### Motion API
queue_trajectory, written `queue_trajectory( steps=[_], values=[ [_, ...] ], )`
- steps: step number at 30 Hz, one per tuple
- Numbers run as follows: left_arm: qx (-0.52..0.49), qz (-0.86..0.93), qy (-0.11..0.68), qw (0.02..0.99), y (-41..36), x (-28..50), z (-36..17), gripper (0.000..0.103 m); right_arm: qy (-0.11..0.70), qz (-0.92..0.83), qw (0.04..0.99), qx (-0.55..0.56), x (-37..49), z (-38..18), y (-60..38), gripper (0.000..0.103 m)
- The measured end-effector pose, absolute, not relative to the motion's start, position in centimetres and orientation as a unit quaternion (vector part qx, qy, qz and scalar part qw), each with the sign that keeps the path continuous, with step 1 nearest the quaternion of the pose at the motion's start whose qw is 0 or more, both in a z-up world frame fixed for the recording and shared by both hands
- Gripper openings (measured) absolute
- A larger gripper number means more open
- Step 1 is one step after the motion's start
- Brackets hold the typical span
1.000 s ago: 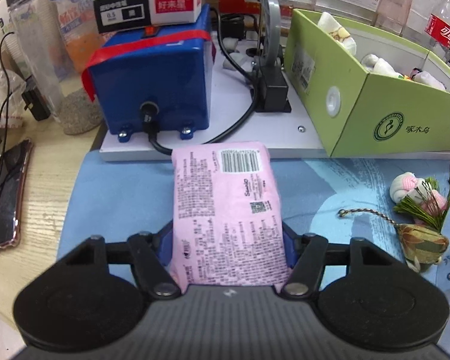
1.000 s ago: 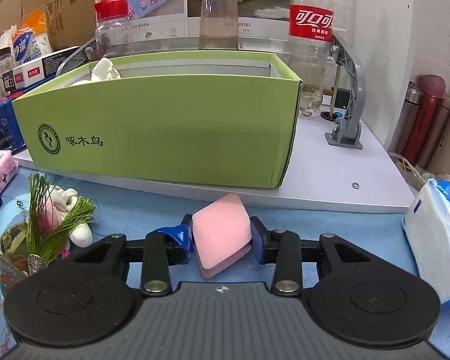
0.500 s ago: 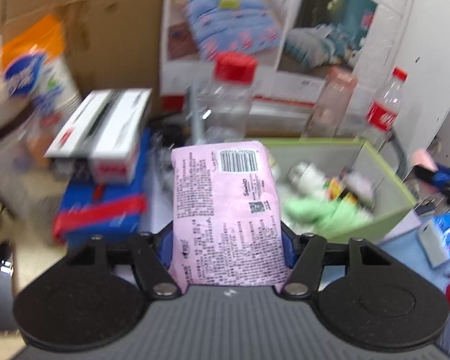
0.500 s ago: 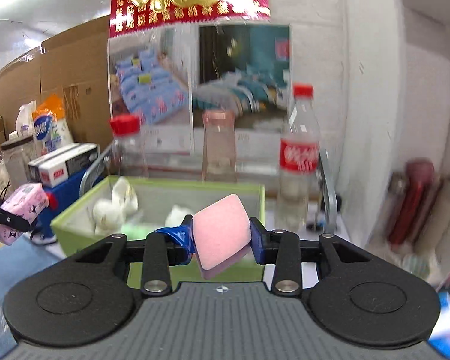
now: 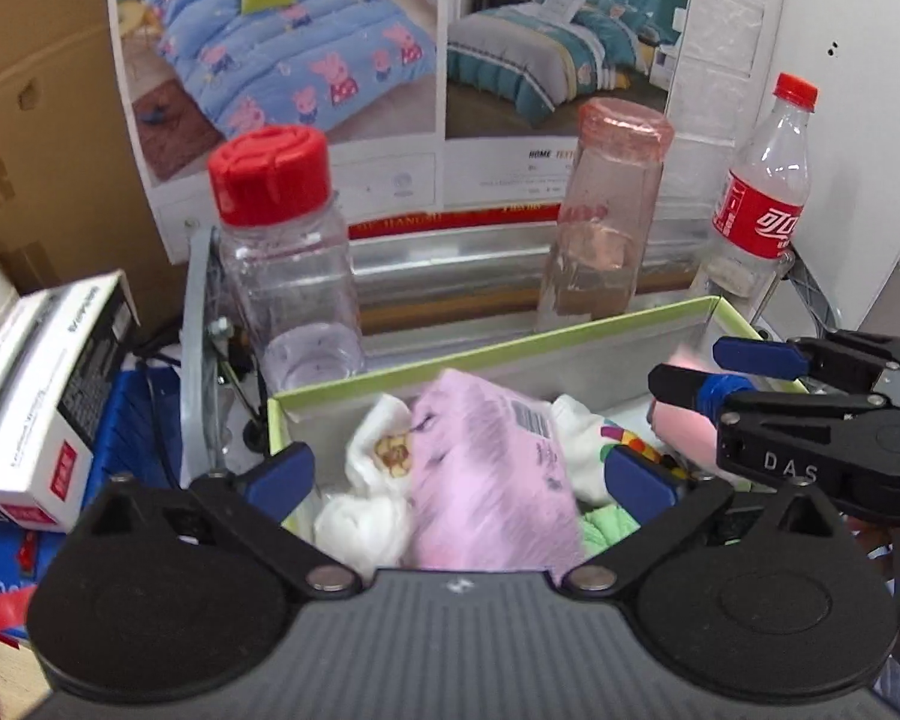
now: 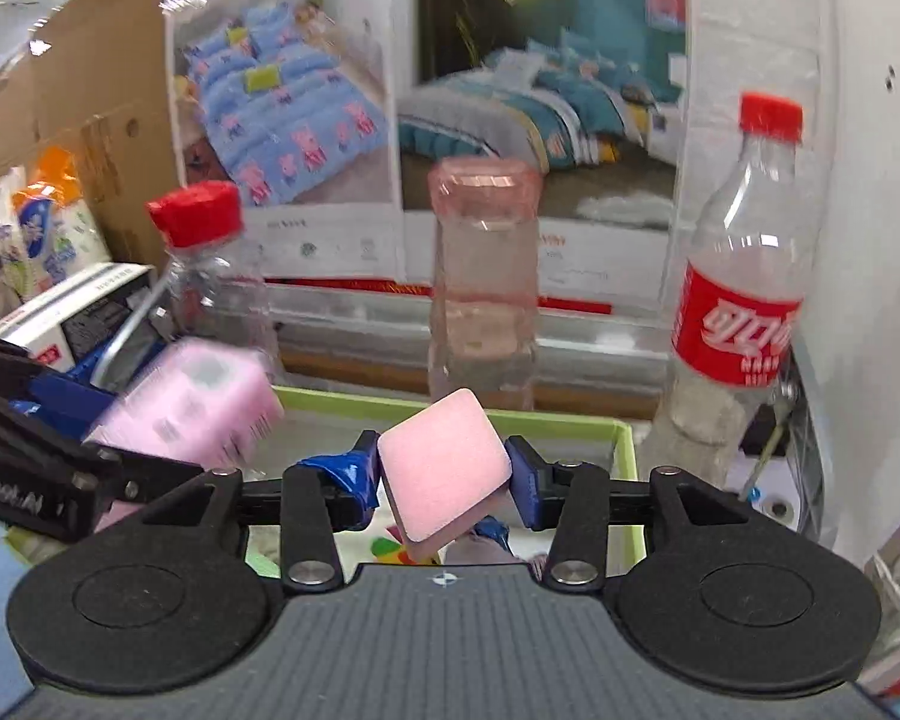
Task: Organize soft objects
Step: 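Carry both items over the lime-green box and open both tools to drop them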
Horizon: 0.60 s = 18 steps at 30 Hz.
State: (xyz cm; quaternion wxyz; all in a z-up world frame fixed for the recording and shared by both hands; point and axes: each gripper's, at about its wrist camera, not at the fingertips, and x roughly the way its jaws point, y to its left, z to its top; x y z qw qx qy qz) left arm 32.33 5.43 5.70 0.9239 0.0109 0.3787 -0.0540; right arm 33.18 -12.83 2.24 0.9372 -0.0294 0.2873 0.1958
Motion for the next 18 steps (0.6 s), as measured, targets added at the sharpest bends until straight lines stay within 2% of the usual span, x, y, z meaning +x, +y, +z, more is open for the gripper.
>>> queue_trajectory(
  steps=[1,6,12,18],
  values=[
    [0.013,-0.055,0.378,0.924,5.4,32.1,5.9,0.102,0.298,0.188,0.935,-0.026,33.3,2.1,-12.9,0.032],
    [0.026,-0.054,0.365,0.929,5.1,31.2,6.9,0.102,0.234,0.175,0.956,0.002,31.9,3.3,-14.2,0.039],
    [0.029,-0.064,0.355,0.932,5.3,28.8,8.1,0.103,0.231,0.178,0.957,-0.003,30.1,4.3,-14.9,0.048],
    [0.024,-0.051,0.344,0.937,8.0,24.9,8.3,0.103,0.217,0.179,0.958,-0.046,25.5,5.8,-15.8,0.051]
  ],
)
